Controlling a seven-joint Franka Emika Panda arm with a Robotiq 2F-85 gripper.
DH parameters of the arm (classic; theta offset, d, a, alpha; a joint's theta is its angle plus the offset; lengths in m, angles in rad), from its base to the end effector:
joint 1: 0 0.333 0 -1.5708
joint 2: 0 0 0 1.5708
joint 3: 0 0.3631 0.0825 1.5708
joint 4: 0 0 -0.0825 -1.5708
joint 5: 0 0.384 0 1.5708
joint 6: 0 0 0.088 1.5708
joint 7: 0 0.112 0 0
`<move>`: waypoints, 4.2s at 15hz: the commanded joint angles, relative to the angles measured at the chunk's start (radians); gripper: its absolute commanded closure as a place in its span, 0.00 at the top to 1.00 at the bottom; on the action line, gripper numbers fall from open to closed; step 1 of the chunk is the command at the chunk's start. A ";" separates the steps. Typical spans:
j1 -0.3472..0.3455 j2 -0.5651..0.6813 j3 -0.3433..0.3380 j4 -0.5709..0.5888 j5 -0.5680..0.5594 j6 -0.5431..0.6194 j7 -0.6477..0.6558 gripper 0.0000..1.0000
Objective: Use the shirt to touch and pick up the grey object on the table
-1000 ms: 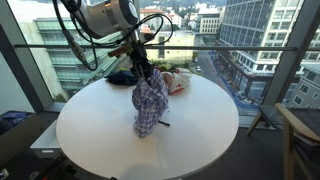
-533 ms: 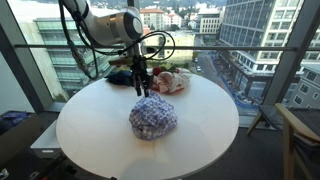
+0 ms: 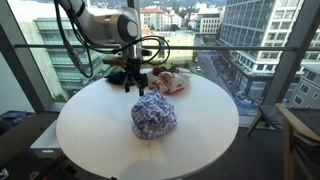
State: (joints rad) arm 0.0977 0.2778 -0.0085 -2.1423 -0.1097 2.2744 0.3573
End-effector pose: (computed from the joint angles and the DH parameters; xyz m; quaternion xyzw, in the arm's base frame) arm 0.5634 0.0474 0.3023 0.9920 -0.0949 -0.0620 0.0554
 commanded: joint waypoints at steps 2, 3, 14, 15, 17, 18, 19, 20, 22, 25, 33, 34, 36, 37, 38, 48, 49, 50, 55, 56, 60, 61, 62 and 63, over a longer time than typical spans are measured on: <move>0.011 -0.050 0.013 -0.015 -0.002 -0.002 0.003 1.00; 0.016 -0.074 0.019 -0.026 -0.002 -0.003 0.006 1.00; 0.015 -0.105 0.018 -0.064 -0.015 0.010 -0.005 1.00; 0.013 -0.111 0.012 -0.081 -0.042 0.035 -0.012 1.00; 0.008 -0.128 -0.003 -0.114 -0.148 0.061 -0.056 1.00; 0.004 -0.135 -0.010 -0.126 -0.203 0.076 -0.073 1.00; -0.003 -0.135 -0.016 -0.130 -0.249 0.071 -0.105 1.00; -0.017 -0.130 -0.015 -0.132 -0.260 0.066 -0.170 1.00; -0.045 -0.113 -0.019 -0.140 -0.283 0.122 -0.279 1.00; -0.089 -0.086 -0.012 -0.129 -0.247 0.183 -0.487 1.00; -0.171 -0.012 0.062 -0.086 -0.069 0.197 -1.045 1.00; -0.177 -0.002 0.072 -0.081 -0.057 0.195 -1.105 1.00; -0.177 0.018 0.075 -0.077 -0.073 0.206 -1.174 1.00; -0.171 0.029 0.067 -0.078 -0.098 0.226 -1.179 1.00; -0.161 0.039 0.054 -0.078 -0.122 0.251 -1.154 1.00; -0.167 0.201 0.045 -0.014 -0.188 0.329 -1.154 1.00; -0.165 0.226 0.041 0.004 -0.195 0.318 -1.151 1.00; -0.160 0.250 0.033 0.021 -0.205 0.315 -1.137 1.00; -0.170 0.346 0.037 0.108 -0.198 0.260 -1.146 1.00; -0.168 0.361 0.037 0.126 -0.197 0.245 -1.143 1.00; -0.169 0.394 0.038 0.172 -0.197 0.198 -1.142 1.00; -0.172 0.399 0.040 0.182 -0.194 0.187 -1.146 0.75; -0.172 0.404 0.040 0.189 -0.195 0.180 -1.147 0.73; -0.175 0.409 0.042 0.200 -0.192 0.165 -1.154 0.66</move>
State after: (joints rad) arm -0.0671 0.6391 0.0292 -2.0028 -0.2996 2.4724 -0.7824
